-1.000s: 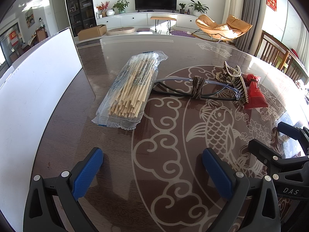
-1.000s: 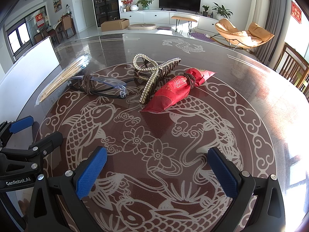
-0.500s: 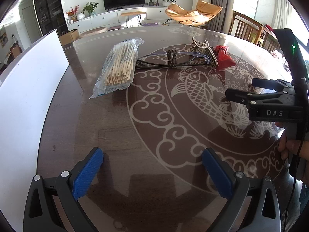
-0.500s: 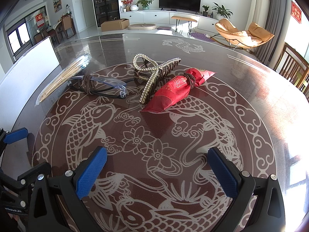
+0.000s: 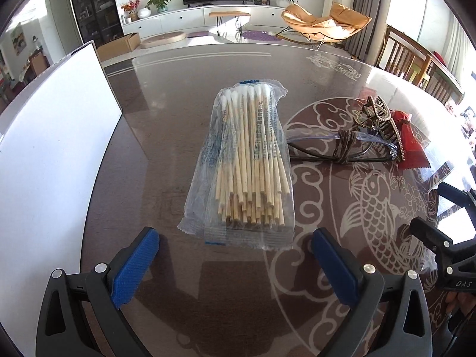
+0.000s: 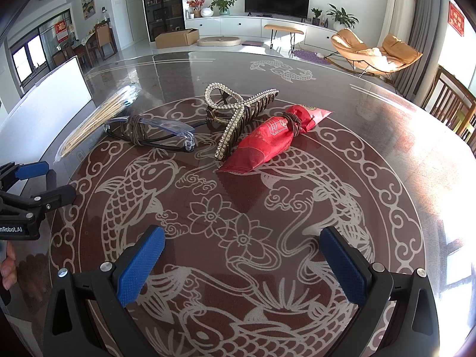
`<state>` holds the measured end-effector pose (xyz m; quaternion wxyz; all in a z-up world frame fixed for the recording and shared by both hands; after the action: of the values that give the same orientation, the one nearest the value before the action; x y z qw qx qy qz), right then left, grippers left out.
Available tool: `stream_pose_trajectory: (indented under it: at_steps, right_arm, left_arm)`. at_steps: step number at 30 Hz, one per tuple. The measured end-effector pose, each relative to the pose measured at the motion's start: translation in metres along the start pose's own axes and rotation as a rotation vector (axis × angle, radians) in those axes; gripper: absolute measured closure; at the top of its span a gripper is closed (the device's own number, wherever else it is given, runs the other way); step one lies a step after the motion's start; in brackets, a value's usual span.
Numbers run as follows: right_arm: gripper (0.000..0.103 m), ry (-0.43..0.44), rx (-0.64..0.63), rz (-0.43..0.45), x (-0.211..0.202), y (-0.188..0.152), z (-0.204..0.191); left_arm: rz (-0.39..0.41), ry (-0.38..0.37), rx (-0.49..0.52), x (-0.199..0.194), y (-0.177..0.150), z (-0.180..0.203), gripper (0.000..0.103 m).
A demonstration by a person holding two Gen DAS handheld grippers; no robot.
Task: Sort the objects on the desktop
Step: 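Move the left tool toward the bag of cotton swabs, then close the left tool on the cotton swab bag while the right tool moves toward the clear glasses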
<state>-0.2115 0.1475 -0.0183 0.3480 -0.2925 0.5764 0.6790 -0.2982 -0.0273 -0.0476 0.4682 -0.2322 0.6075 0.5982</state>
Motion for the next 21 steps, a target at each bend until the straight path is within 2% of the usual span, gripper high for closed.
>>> stream_pose_trajectory:
  at_steps: [4,8,10,12,13,17,21]
  right_arm:
    - [0.0,0.0,0.0,0.0,0.0,0.0,0.0]
    - [0.0,0.0,0.0,0.0,0.0,0.0,0.0]
    - [0.0,0.0,0.0,0.0,0.0,0.0,0.001]
    - [0.0,-0.003,-0.002,0.0,0.0,0.0,0.0]
    - [0.0,-0.003,-0.002,0.0,-0.001,0.0,0.0]
    - [0.0,-0.003,-0.002,0.0,-0.001,0.0,0.0]
    - [0.0,-0.003,-0.002,0.0,-0.001,0.0,0.0]
  left_arm:
    - [-0.02,-0.012,0.03,0.015,0.025,0.004,0.0]
    - [-0.007,-0.007,0.074,0.021,0.041,0.006,0.0]
    - [0.018,-0.052,0.076,0.018,0.044,0.005,0.028]
    - [0.044,-0.025,0.06,0.013,0.045,-0.002,0.064]
    - [0.055,-0.025,0.049,0.01,0.043,-0.005,0.069]
    - [0.099,0.028,0.044,-0.01,0.022,-0.011,0.07]
    - [0.096,0.033,-0.004,-0.034,-0.028,-0.009,0.07]
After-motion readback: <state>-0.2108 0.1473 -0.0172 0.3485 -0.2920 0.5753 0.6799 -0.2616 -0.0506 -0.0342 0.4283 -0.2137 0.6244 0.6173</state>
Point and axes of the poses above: each gripper's, at about its wrist camera, not at the fingertips, and x roughly the way its jaws point, z to its right, y to its top, the point moved 4 cm from there along x, roughly the way its jaws point, and after that the axes turned 11 degrees about -y, right-handed, at the moved point
